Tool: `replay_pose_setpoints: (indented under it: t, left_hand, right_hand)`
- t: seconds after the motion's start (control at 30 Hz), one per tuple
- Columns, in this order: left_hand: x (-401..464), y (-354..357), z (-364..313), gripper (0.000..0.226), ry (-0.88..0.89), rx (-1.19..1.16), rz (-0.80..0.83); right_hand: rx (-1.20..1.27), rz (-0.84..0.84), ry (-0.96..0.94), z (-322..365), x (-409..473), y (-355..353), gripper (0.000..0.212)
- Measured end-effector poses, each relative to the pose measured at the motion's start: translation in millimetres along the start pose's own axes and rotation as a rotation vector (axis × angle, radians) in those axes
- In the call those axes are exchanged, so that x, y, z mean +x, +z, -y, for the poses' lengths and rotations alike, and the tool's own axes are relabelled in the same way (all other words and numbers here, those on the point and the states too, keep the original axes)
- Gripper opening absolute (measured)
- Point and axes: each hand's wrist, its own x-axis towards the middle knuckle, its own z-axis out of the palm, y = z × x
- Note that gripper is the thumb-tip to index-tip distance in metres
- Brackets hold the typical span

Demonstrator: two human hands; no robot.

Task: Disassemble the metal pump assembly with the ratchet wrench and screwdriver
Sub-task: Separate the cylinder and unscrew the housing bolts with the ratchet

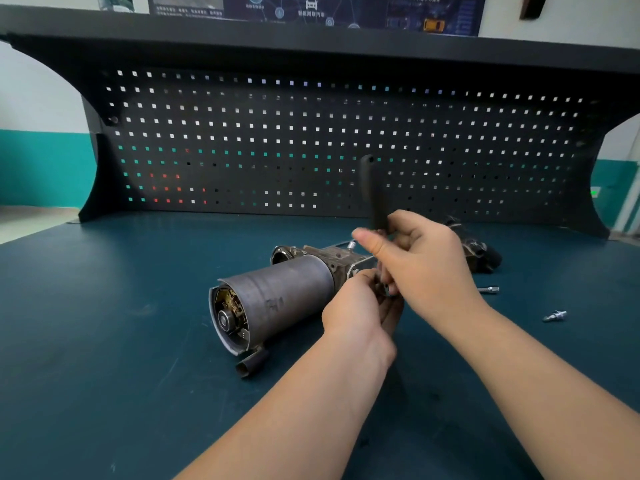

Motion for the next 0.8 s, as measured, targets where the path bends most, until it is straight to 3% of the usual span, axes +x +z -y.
replay_pose_setpoints:
  t: [0.1, 0.17, 0.3, 0.4, 0.5, 0.57, 0.63, 0.7, 0.8]
  left_hand:
    - [-3, 0, -3, 0.037, 0.082, -0.001, 0.067]
    - [-7, 0, -7, 0.041, 0.038, 0.009, 0.082]
    - [-5, -1, -10, 0.032, -0.152, -0.029, 0.05]
    - [-3, -1, -9, 0.017, -0.16, -0.04, 0.01]
    - [-1, -3, -9, 0.015, -0.15, 0.005, 0.005]
    - [2, -4, -8, 0.014, -0.122, 0.043, 0.001]
    - [3, -3, -6, 0.012, -0.085, 0.068, 0.0]
    - [4, -3, -7, 0.011, -0.041, 0.052, 0.032]
    - [7, -5, -9, 0.032, 0.037, 0.022, 0.125]
  right_hand:
    - [-0.268, 0.095, -0.181, 5, -3, 8, 0.025]
    - [-0.3, 0.087, -0.176, 6, -2, 11, 0.029]
    - [-0.071, -0.05, 0.048, 3, 5, 5, 0.035]
    - [0.022, -0.116, 0.236, -9, 11, -3, 0.035]
    - [0.312, -0.187, 0.475, -23, 14, -6, 0.033]
    - [0.38, -0.196, 0.519, -24, 15, -6, 0.033]
    - [0.198, -0.155, 0.361, -22, 12, -6, 0.032]
    - [-0.032, -0.037, 0.038, -12, 5, -4, 0.025]
    - [-0.345, 0.18, -0.324, -2, -4, 1, 0.016]
